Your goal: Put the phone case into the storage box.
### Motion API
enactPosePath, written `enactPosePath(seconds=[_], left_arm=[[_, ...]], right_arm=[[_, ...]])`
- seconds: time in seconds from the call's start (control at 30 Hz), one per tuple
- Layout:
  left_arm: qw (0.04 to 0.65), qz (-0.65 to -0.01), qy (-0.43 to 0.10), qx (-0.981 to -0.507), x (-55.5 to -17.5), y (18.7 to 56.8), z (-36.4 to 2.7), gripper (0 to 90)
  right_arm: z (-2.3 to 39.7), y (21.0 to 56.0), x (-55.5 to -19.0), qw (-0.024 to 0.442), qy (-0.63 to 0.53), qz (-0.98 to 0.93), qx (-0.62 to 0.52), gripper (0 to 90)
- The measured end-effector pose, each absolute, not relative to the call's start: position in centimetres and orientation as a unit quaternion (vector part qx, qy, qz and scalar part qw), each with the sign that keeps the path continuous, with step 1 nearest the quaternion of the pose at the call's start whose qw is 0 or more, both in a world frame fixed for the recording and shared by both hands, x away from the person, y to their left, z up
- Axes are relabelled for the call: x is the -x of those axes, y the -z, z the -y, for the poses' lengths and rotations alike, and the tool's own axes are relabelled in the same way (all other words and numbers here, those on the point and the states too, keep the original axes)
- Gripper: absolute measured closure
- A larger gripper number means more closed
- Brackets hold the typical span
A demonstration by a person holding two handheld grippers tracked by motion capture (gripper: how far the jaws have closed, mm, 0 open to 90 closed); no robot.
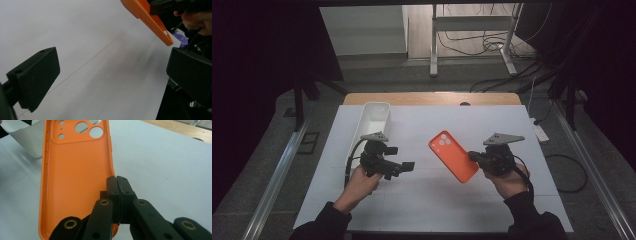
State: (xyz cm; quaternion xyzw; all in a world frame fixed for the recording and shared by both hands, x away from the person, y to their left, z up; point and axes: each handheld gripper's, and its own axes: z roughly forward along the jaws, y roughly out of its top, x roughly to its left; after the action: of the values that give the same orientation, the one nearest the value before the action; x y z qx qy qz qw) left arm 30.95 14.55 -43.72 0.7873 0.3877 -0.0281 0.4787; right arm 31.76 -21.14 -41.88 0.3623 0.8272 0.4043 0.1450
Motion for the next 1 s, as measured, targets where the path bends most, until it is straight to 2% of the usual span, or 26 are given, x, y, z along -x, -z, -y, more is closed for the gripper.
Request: enactPosePath(seconds=[1.0], left_arm=[[0.488, -0.395, 0.094, -0.773, -32.5, 43.8, -11.1, 0.3]], right_arm=[[18.5, 41.6, -30.4, 0.153, -0.42, -0.832, -0.328, 88.7]])
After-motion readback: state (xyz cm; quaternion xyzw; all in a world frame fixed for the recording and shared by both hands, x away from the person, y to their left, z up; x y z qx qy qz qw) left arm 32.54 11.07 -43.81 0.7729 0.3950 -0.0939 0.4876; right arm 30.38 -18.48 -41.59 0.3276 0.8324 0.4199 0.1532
